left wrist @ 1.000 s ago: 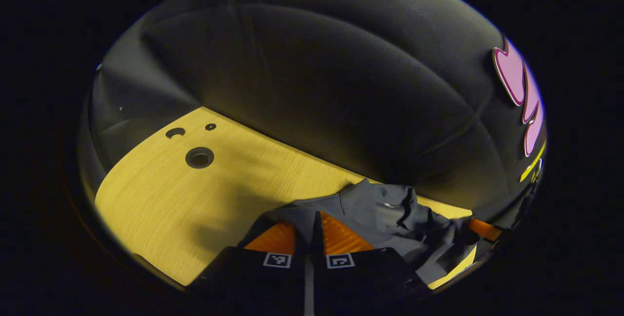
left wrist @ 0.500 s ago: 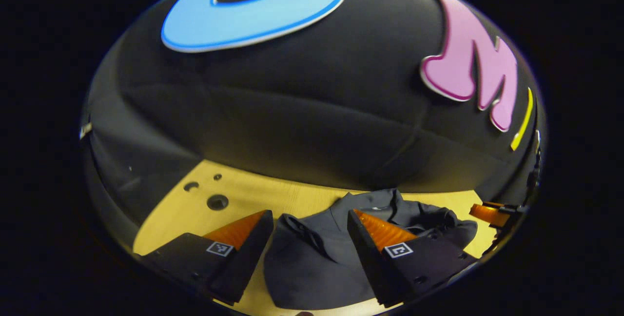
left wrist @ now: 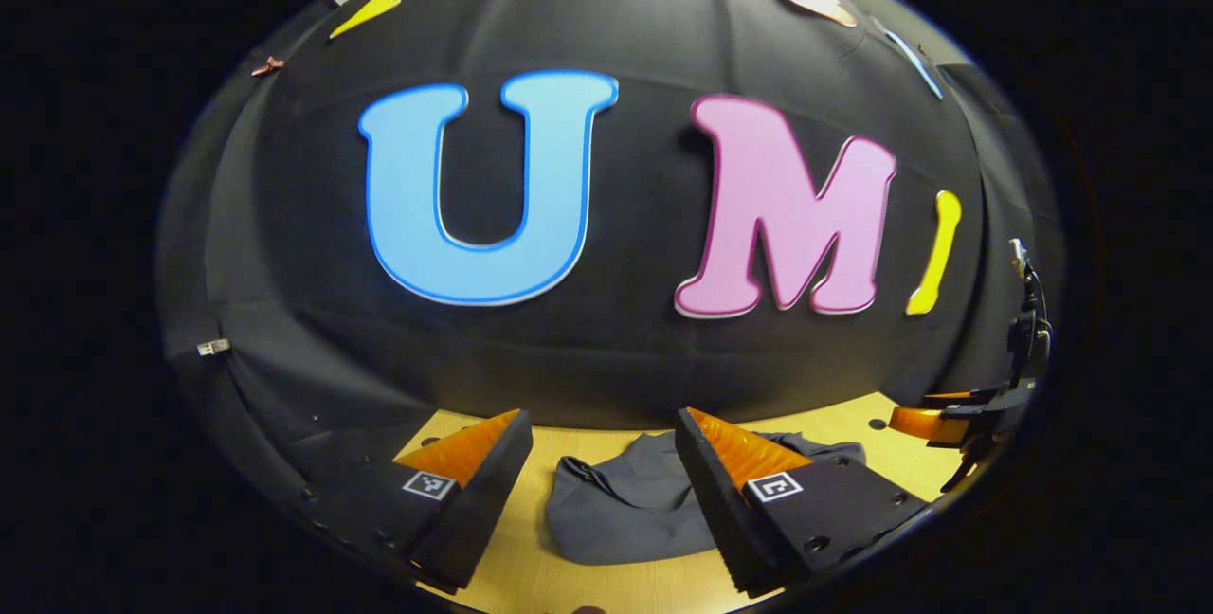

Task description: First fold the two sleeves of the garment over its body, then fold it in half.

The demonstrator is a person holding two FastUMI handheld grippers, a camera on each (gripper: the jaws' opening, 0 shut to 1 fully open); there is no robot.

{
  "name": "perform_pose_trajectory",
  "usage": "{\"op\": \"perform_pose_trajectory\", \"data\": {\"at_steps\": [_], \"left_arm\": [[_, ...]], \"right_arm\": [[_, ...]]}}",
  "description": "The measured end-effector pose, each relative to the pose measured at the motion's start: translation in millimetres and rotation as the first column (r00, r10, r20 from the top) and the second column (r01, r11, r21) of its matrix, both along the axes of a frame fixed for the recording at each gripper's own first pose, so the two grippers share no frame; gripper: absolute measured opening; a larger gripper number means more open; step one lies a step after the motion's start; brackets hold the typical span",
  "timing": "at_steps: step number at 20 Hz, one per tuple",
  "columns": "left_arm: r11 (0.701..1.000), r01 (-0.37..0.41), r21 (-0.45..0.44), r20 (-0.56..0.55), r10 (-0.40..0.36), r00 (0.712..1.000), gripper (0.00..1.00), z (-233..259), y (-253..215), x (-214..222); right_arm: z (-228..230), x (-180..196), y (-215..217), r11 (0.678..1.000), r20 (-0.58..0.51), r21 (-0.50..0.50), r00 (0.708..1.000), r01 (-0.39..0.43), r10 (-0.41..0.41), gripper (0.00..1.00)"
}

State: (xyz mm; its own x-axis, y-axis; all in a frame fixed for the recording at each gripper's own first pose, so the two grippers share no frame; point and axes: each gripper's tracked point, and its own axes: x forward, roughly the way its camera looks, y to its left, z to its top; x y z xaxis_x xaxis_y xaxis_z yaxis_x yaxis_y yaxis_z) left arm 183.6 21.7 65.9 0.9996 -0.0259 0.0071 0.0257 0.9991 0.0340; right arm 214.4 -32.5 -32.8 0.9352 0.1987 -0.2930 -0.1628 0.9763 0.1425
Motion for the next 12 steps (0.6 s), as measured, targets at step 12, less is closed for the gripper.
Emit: {"op": "perform_pose_trajectory", "data": {"at_steps": [12], "left_arm": [[0.996, -0.034, -0.085, 0.045, 0.038, 0.998, 0.96, -15, 17, -197]], "right_arm": [[50, -174, 32, 0.994, 0.084, -0.006, 0.991, -0.107, 0.107, 0.98]]}}
